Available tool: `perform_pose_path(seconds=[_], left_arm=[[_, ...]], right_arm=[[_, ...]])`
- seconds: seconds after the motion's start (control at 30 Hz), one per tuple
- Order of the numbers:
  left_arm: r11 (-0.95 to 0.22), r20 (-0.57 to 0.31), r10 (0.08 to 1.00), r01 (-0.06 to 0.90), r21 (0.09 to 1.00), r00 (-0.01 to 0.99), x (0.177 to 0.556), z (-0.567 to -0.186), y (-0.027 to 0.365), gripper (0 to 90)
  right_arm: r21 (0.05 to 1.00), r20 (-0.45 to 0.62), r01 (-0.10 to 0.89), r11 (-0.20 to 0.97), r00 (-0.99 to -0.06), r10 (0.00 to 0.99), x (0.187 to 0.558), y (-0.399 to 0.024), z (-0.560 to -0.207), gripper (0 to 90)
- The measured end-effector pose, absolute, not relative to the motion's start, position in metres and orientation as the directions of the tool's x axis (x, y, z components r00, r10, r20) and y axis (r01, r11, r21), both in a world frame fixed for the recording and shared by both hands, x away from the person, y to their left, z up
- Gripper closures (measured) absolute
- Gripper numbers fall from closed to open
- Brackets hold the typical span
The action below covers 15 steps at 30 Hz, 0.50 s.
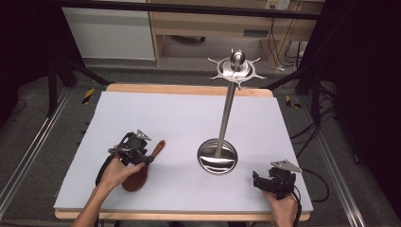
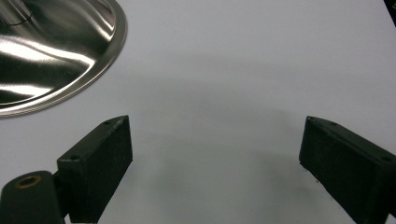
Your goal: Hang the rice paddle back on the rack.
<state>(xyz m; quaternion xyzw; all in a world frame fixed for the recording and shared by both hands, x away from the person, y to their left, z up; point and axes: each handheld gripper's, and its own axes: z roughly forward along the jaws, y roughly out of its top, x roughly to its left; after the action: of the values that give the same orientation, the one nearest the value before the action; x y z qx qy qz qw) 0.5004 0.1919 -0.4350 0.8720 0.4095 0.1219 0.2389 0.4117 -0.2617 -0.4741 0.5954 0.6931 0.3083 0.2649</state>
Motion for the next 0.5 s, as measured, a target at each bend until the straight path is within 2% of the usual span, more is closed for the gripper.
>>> perform_pose_path(seconds=[0.5], left_arm=[[-0.563, 0.009, 0.774, 0.683, 0.466, 0.633, 0.506, -0.447, 0.188, 64.7]], right_arm=[[0.737, -0.004, 0.667, 0.106, -0.153, 0.988, 0.412, -0.262, -0.475, 10.0]])
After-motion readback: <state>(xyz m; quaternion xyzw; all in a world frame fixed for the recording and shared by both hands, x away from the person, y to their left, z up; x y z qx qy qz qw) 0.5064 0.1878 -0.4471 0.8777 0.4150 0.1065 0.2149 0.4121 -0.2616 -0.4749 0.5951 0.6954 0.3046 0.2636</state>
